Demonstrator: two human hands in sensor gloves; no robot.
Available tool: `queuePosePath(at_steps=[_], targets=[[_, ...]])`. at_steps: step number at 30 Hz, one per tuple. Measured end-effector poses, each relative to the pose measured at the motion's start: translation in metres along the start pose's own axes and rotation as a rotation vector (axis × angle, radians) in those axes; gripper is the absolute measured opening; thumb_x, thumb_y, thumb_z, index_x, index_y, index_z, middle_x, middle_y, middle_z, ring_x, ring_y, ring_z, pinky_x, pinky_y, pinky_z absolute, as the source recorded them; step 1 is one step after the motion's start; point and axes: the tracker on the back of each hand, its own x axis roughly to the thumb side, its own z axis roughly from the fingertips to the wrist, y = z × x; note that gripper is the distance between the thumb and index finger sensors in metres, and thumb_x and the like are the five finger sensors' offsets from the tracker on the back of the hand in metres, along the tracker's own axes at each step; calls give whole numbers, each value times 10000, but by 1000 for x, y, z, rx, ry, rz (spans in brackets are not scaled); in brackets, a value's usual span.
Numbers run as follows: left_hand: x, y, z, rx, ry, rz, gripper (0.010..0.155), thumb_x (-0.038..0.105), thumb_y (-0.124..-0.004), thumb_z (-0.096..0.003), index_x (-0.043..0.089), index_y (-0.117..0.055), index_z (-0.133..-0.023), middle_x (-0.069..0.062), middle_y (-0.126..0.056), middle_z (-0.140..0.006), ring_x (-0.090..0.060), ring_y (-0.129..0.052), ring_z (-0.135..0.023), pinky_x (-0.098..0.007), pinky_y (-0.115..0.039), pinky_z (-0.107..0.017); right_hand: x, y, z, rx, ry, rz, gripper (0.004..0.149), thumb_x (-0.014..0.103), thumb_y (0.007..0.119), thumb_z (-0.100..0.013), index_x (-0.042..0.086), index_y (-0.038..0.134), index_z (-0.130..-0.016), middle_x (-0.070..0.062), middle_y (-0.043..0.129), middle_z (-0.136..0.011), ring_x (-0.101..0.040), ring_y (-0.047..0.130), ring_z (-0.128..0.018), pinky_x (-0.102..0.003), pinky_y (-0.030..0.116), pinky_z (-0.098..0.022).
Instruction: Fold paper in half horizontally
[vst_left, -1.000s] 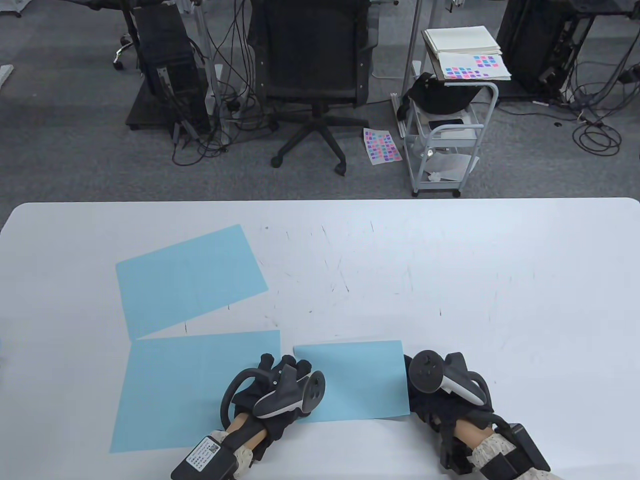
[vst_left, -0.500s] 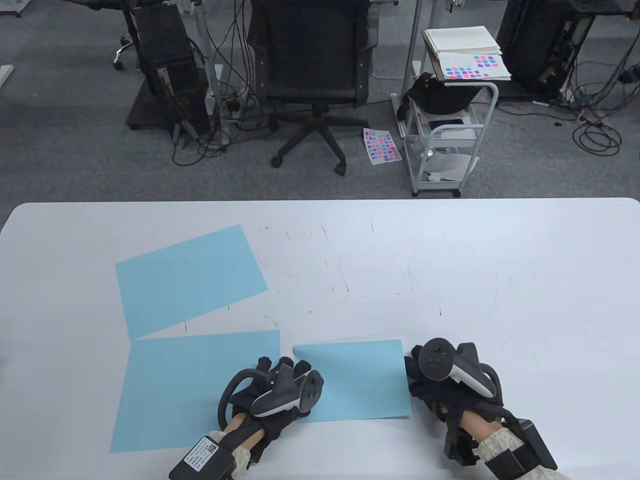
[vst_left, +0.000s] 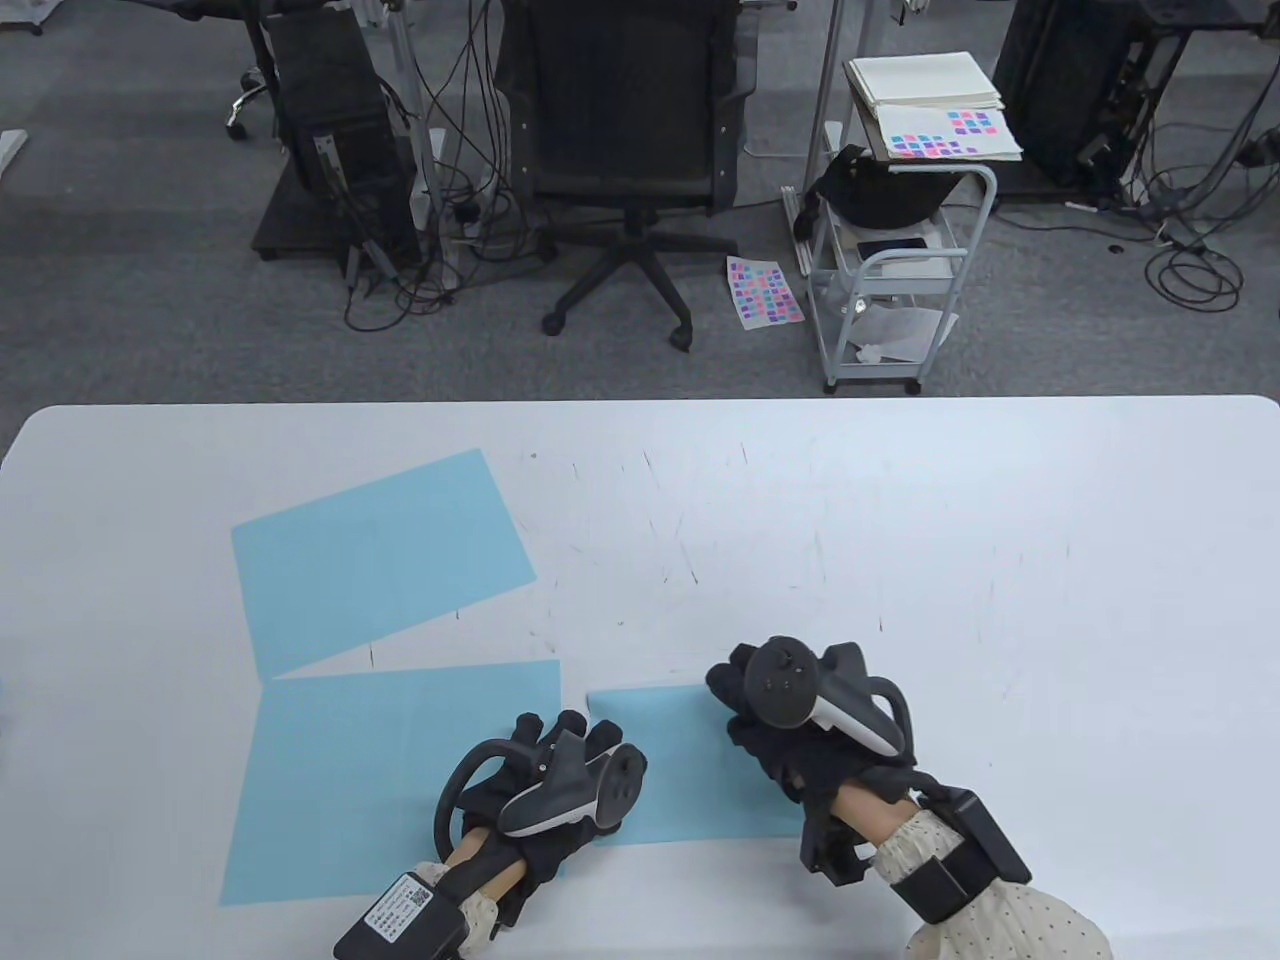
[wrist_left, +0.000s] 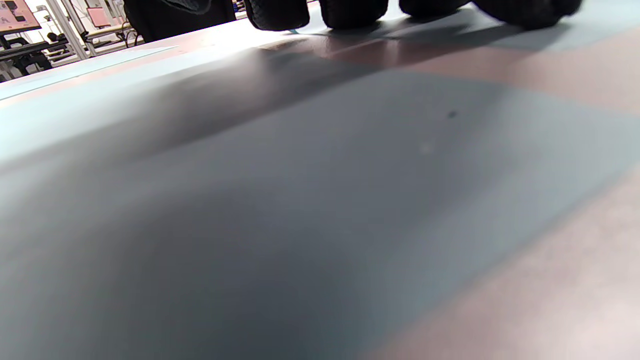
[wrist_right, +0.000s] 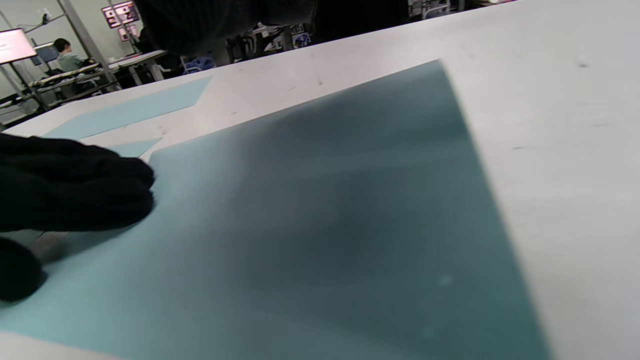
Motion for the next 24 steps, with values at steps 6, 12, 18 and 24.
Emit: queuePosePath(at_steps=[6, 12, 18, 24], targets=[[-1, -1, 0, -10, -7, 18, 646, 591, -685, -355, 618, -479, -967, 263, -458, -1161, -140, -488, -1159, -503, -459, -876, 23, 33, -19, 96, -54, 75, 575, 373, 686, -490, 375, 513, -1038, 105, 418, -1174, -256, 191, -1086, -637, 193, -749], [-2, -1, -1, -18, -12, 29, 668, 599, -688, -349, 613, -466, -979, 256, -443, -1169, -146, -471, -1163, -507, -452, -877, 19, 49, -29, 122, -30, 101, 580, 371, 687, -490, 379, 501, -1039, 116, 397, -1172, -248, 185, -1085, -635, 170, -746], [-2, -2, -1, -22, -13, 34, 672, 599, -695, -345, 614, -468, -978, 261, -443, -1167, -147, -469, -1163, -507, -453, -876, 16, 54, -33, 131, -15, 106, 587, 371, 692, -490, 384, 487, -1040, 132, 379, -1168, -245, 177, -1084, -635, 159, -744], [-3, -1, -1, -22, -11, 33, 669, 602, -691, -344, 615, -468, -974, 260, -445, -1165, -146, -474, -1162, -506, -455, -876, 16, 54, -34, 135, -5, 119, 596, 371, 701, -488, 390, 474, -1040, 144, 362, -1165, -244, 168, -1084, -636, 147, -743]])
